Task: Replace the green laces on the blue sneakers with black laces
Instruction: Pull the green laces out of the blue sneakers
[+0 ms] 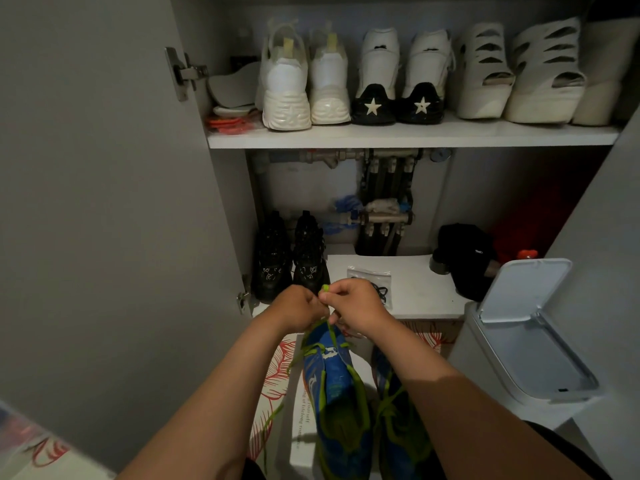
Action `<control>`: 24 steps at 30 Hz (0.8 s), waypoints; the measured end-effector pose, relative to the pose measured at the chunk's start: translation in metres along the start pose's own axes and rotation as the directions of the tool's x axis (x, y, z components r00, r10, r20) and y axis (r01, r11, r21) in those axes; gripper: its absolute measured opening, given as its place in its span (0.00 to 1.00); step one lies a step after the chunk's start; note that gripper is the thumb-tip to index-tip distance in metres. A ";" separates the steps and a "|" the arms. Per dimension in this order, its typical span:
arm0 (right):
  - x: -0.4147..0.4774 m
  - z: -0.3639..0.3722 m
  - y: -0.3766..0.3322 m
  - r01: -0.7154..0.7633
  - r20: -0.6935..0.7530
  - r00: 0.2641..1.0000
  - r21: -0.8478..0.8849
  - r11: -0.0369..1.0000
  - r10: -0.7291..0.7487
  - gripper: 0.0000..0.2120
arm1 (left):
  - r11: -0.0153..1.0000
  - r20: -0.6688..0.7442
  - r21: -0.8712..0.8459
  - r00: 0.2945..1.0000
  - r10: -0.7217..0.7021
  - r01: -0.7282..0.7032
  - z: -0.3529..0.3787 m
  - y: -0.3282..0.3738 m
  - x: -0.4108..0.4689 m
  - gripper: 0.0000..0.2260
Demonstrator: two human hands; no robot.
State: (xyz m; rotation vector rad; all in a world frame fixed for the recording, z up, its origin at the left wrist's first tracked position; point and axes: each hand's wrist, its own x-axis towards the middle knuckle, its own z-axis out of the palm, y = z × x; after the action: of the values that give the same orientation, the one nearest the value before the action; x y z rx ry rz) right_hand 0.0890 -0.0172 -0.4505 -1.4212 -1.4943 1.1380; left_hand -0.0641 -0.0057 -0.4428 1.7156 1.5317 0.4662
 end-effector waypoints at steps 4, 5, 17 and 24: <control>0.003 -0.001 0.007 -0.076 -0.003 0.997 -0.080 0.994 0.076 0.07 | 0.998 -0.046 -0.018 0.997 -0.069 0.068 -0.003 0.002 -0.001 0.09; 0.003 -0.001 0.009 -0.102 0.030 0.994 -0.103 0.989 0.106 0.09 | 0.997 -0.087 -0.034 0.994 -0.068 0.066 -0.004 0.004 -0.001 0.09; -0.007 0.003 0.030 -0.055 0.266 0.930 -0.581 0.812 0.253 0.08 | 0.613 -0.199 -0.790 0.937 -0.287 0.020 -0.019 0.033 -0.004 0.10; -0.005 0.001 0.029 0.016 0.248 0.946 -0.674 0.738 0.207 0.08 | 0.999 -0.156 -0.006 0.987 0.030 -0.031 -0.005 0.014 -0.010 0.08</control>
State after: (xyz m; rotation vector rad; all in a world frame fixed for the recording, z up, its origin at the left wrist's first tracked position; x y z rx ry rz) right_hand 0.0972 -0.0233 -0.4783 -1.8729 -2.2359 0.9408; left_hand -0.0604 -0.0137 -0.4276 1.7328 1.6125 0.6347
